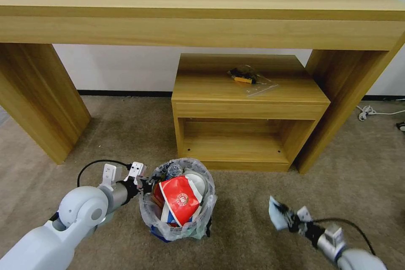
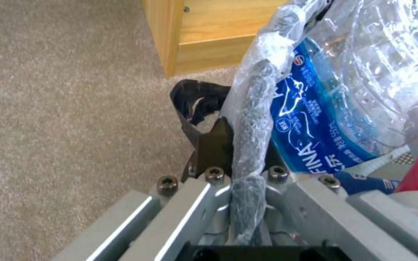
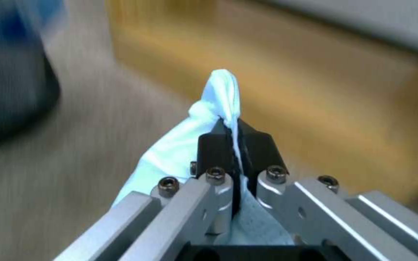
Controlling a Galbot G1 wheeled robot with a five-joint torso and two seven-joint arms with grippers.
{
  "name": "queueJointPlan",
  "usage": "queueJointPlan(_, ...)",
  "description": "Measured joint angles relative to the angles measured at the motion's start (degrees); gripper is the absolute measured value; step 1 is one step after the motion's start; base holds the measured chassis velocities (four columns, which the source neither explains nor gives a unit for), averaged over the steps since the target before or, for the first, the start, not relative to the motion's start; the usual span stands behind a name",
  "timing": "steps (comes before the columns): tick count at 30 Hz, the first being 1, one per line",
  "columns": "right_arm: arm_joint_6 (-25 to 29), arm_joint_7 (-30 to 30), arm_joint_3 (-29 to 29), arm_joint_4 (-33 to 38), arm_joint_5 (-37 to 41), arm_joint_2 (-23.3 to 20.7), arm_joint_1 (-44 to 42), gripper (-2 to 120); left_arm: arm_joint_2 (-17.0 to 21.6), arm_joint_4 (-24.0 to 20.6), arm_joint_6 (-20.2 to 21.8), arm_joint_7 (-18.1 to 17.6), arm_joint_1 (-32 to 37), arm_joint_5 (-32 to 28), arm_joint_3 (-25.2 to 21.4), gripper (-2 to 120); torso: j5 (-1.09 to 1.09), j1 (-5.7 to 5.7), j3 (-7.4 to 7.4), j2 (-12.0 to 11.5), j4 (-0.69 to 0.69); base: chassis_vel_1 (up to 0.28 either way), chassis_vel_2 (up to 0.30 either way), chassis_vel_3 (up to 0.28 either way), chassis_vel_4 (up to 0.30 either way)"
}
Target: Pick up the trash bin and place the garbage on the floor into it.
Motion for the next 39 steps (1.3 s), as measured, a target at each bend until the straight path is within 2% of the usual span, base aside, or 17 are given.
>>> queueJointPlan(3,-3.7,0.04,-0.49,5.78,4.88,-2.58,2.64,0,0.14,0.44,0.0,-0.96,-0.82,-0.62,0.72,0,0.03,0.0,0.0,0.0,0.01,0.0,0.0,0.0,0.0)
queueJointPlan(4,-3.7,0.04,-0.49,5.78,4.88,-2.58,2.64,0,0.14,0.44,0.0,-0.96,-0.82,-0.62,0.72,0,0.03,0.0,0.0,0.0,0.01,0.0,0.0,0.0,0.0)
queueJointPlan(7,-9.37,0.44,-4.37,11.51,10.37,-6.43,7.12,0,-0.03,1.4,0.0,-1.24,-2.78,-1.09,2.38,0,0.03,0.0,0.0,0.0,-0.01,0.0,0.0,0.0,0.0)
queueJointPlan(8,-9.37,0.44,-4.37,11.51,10.37,-6.43,7.12,0,-0.03,1.4,0.0,-1.24,-2.78,-1.09,2.38,0,0.03,0.0,0.0,0.0,-0.01,0.0,0.0,0.0,0.0)
queueJointPlan(10,-13.3,0.69,-8.73,14.76,12.92,-8.67,12.27,0,-0.38,1.98,0.0,-1.72,-4.42,-1.67,3.74,0,0.02,0.0,0.01,0.0,-0.01,0.0,0.0,0.0,0.0)
queueJointPlan(12,-14.8,0.6,-10.76,15.69,13.68,-9.26,14.95,0,-0.41,2.11,0.0,-2.64,-5.23,-2.28,4.6,0,0.02,0.0,0.0,0.0,-0.02,0.0,0.0,0.0,0.0)
queueJointPlan(14,-17.36,0.57,-16.81,16.46,15.32,-9.92,22.15,0,-0.14,2.17,0.0,-3.56,-6.78,-3.37,6.33,0,0.02,0.0,0.01,0.0,0.0,0.0,0.0,0.0,0.0)
queueJointPlan(15,-17.36,0.57,-16.81,16.46,15.32,-9.92,22.15,0,-0.14,2.17,0.0,-3.56,-6.78,-3.37,6.33,0,0.02,0.0,0.01,0.0,0.0,0.0,0.0,0.0,0.0)
queueJointPlan(17,-19.13,0.54,-22.15,16.04,16.07,-9.8,27.63,0,0.4,2.43,0.0,-4.43,-8.68,-4.84,8.03,0,0.0,0.0,0.01,0.0,0.02,0.0,0.0,0.0,0.0)
queueJointPlan(18,-19.13,0.54,-22.15,16.04,16.07,-9.8,27.63,0,0.4,2.43,0.0,-4.43,-8.68,-4.84,8.03,0,0.0,0.0,0.01,0.0,0.02,0.0,0.0,0.0,0.0)
queueJointPlan(19,-20.24,0.41,-26.29,15.25,16.2,-9.27,31.19,0,0.98,2.81,0.0,-5.88,-10.59,-6.35,9.77,0,0.01,0.0,0.01,0.0,0.0,0.0,0.0,0.0,0.0)
queueJointPlan(22,-21.23,0.25,-32.35,13.45,15.75,-8.36,36.39,0,2.17,3.54,0.0,-7.13,-14.06,-8.6,12.37,0,0.02,0.01,0.01,0.0,-0.01,0.0,0.0,0.0,0.0)
queueJointPlan(23,-21.23,0.25,-32.35,13.45,15.75,-8.36,36.39,0,2.17,3.54,0.0,-7.13,-14.06,-8.6,12.37,0,0.02,0.01,0.01,0.0,-0.01,0.0,0.0,0.0,0.0)
queueJointPlan(24,-21.55,0.21,-35.48,12.15,15.21,-7.66,39.11,0,2.54,4.08,0.0,-7.45,-16.36,-9.64,13.81,0,0.02,0.01,0.01,0.0,0.01,0.0,0.0,0.0,0.0)
queueJointPlan(26,-22.17,0.17,-37.84,11.34,14.8,-7.01,41.27,0,2.81,4.57,0.0,-8.37,-18.96,-11.18,15.55,0,0.02,0.01,0.01,0.0,-0.01,0.0,0.0,0.0,0.0)
queueJointPlan(31,-23.11,0.41,-42.29,9.71,14.34,-6.52,44.69,0,2.57,4.89,0.0,-11.87,-22.87,-15.55,18.38,0,0.02,0.0,0.01,0.0,-0.01,0.0,0.0,0.0,0.0)
queueJointPlan(39,-23.15,0.45,-44.21,8.01,12.9,-6.21,45.35,0,2.41,4.91,0.0,-12.8,-24.27,-16.93,19.17,0,0.02,0.0,0.0,0.0,-0.01,0.0,0.0,0.0,0.0)
